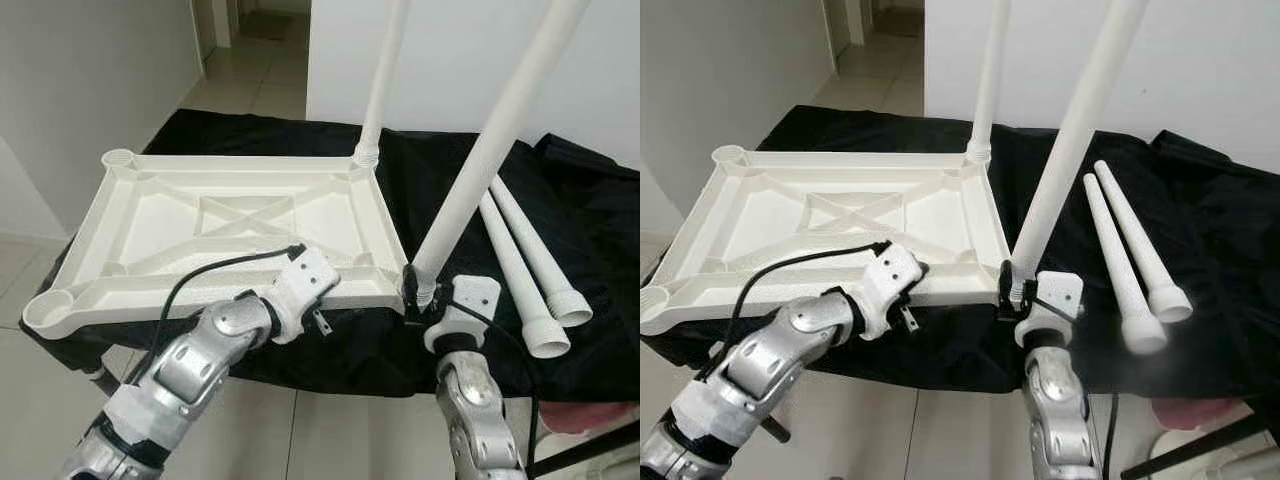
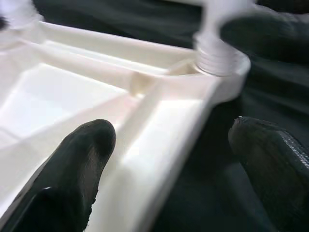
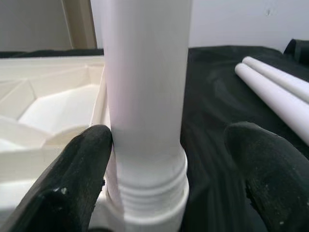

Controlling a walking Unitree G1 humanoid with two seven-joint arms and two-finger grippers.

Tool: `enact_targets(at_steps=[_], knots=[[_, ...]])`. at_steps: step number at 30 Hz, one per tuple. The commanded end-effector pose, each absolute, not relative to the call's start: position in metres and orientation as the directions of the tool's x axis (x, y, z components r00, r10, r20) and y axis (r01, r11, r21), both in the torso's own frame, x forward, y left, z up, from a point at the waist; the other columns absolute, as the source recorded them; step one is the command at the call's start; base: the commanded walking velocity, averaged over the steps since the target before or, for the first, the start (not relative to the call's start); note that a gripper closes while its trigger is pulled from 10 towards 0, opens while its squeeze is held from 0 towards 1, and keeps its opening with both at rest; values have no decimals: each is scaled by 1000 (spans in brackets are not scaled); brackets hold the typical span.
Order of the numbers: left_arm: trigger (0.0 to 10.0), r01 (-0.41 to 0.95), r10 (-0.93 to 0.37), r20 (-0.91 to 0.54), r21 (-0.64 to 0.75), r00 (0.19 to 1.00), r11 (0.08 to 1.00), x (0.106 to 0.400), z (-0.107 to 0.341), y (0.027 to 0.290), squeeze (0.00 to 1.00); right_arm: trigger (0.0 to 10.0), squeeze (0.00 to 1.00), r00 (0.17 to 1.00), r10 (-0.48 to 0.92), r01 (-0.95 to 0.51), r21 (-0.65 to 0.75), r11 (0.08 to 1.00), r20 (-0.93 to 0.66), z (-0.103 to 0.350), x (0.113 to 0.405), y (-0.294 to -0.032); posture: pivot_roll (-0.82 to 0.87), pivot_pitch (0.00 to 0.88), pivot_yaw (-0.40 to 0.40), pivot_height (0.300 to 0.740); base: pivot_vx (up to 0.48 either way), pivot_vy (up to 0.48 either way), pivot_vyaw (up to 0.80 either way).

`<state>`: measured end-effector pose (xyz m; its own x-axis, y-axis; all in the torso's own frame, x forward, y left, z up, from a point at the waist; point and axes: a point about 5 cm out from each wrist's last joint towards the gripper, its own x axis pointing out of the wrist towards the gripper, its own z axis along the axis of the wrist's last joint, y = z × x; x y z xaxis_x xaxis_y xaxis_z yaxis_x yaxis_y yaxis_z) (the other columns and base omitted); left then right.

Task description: Building children table

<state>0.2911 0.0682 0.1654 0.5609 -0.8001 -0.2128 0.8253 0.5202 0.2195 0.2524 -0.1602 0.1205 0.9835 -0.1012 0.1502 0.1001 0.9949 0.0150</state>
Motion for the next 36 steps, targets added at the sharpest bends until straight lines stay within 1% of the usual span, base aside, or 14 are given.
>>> enact_targets(at_steps=[1,2,3,6,7,8,9,11,12,13,15,16,17,36], knots=[[10000,781,-763,-179,222,621,584,301,171,77,0,4392,0,986,-114,115,4,993,125,113,246,-165,-28,52,-24,740,0,0,0],[10000,781,-763,-179,222,621,584,301,171,77,0,4392,0,986,-114,115,4,993,125,113,246,-165,-28,52,-24,740,0,0,0],[10000,763,-747,-166,219,643,608,305,174,81,0,2157,0,990,-96,96,6,995,106,109,244,-163,-30,58,-22,740,0,0,0],[10000,757,-743,-162,224,649,613,307,175,82,0,2745,0,992,-86,86,7,996,92,106,243,-162,-30,58,-22,740,0,0,0],[10000,755,-740,-164,227,652,615,308,176,83,0,0,0,993,-80,79,13,997,82,104,242,-161,-31,62,-18,740,0,0,0],[10000,755,-740,-164,227,652,615,308,176,83,0,0,0,993,-80,79,13,997,82,104,242,-161,-31,62,-18,740,0,0,0],[10000,756,-740,-172,236,651,610,309,176,85,0,2314,0,996,-63,61,19,998,64,100,240,-159,-33,66,-16,740,0,0,0],[10000,758,-741,-175,238,648,607,309,176,85,0,2314,0,997,-54,53,21,998,56,99,240,-158,-33,66,-16,740,0,0,0],[10000,759,-742,-177,239,647,605,309,176,86,0,4235,0,998,-48,47,21,999,52,98,239,-157,-33,66,-16,740,0,0,0],[10000,762,-745,-179,239,643,601,309,175,86,0,3137,0,999,-18,16,37,999,49,97,239,-155,-34,66,-12,740,0,0,0],[10000,769,-750,-184,247,635,590,308,175,86,0,2314,0,999,3,-4,36,999,44,97,239,-153,-33,64,-12,740,0,0,0],[10000,781,-760,-195,250,620,572,307,173,86,0,8745,0,999,33,-34,39,999,35,96,239,-150,-32,64,-12,740,0,0,0],[10000,791,-769,-204,252,606,557,305,172,86,0,10000,0,998,57,-59,52,997,28,95,240,-148,-30,64,-13,740,0,0,0],[10000,787,-732,-292,268,616,556,310,162,98,0,10000,0,962,270,-274,90,958,46,109,261,-144,-22,65,-16,740,0,0,0]])
